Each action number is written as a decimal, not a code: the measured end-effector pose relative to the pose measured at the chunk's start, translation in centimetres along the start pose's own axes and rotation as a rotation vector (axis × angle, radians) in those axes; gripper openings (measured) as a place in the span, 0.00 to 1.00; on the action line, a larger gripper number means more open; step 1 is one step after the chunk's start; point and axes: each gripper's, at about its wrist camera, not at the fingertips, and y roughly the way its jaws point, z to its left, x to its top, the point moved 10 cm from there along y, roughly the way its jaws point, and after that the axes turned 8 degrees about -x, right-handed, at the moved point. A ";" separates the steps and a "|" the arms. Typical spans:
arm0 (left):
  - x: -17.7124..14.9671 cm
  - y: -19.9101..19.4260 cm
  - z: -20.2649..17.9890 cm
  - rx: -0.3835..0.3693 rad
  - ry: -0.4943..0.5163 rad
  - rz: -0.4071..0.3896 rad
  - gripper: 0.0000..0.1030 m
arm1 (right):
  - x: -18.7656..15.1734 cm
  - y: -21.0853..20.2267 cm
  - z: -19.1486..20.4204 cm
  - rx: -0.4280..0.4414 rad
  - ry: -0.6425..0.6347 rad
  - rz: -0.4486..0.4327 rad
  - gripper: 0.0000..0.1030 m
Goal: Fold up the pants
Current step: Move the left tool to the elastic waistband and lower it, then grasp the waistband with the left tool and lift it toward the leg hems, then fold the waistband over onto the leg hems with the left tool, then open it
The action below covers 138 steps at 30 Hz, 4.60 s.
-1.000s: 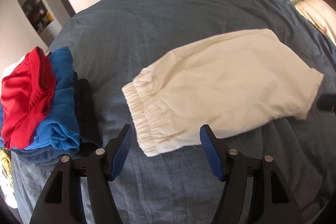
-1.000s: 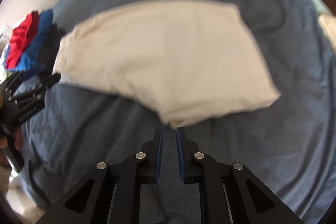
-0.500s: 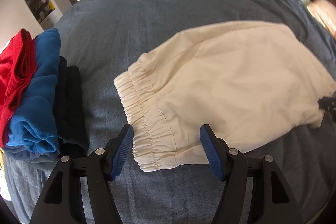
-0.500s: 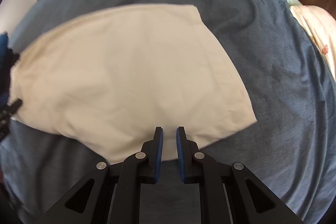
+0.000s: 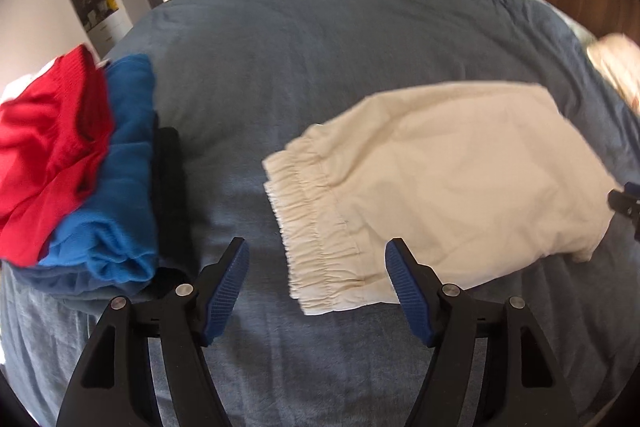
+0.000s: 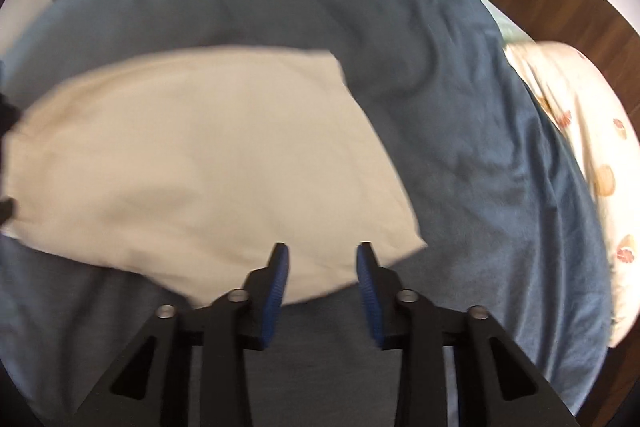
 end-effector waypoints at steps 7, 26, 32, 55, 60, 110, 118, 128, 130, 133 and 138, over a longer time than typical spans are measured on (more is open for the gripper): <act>-0.2 0.8 2.2 -0.049 -0.152 -0.016 0.61 | 1.6 -3.0 6.7 0.191 -0.027 -0.044 0.36; -1.2 6.8 2.5 -0.125 -0.340 -0.012 0.53 | 2.3 -2.1 14.2 0.297 -0.051 -0.003 0.36; -1.7 8.1 2.4 -0.126 -0.365 0.009 0.57 | 2.4 -1.0 14.2 0.293 -0.038 0.013 0.36; 1.4 4.0 1.3 -0.259 -0.361 -0.023 0.18 | 2.2 -1.0 12.8 0.293 0.002 -0.001 0.36; 2.6 2.1 0.6 -0.227 -0.293 -0.044 0.18 | 2.6 -1.7 12.0 0.300 0.021 -0.032 0.36; 10.6 6.9 -33.9 -0.385 0.085 0.061 0.29 | 1.9 6.1 -10.6 0.341 0.294 -0.040 0.36; 10.8 1.8 -31.6 -0.369 0.207 -0.038 0.45 | 2.2 5.4 -11.7 0.310 0.324 -0.044 0.36; 8.3 2.2 -25.1 -0.219 0.278 -0.050 0.48 | 8.5 0.2 -6.7 0.444 0.201 -0.186 0.36; 8.0 2.4 -24.5 -0.232 0.249 -0.046 0.48 | 9.6 0.4 -4.9 0.481 0.173 -0.185 0.36; 7.7 3.0 -24.0 -0.237 0.217 -0.050 0.48 | 10.1 1.9 -3.4 0.487 0.165 -0.154 0.36; 6.9 4.5 -23.7 -0.229 0.217 -0.036 0.48 | 9.0 4.6 -3.4 0.491 0.237 -0.068 0.36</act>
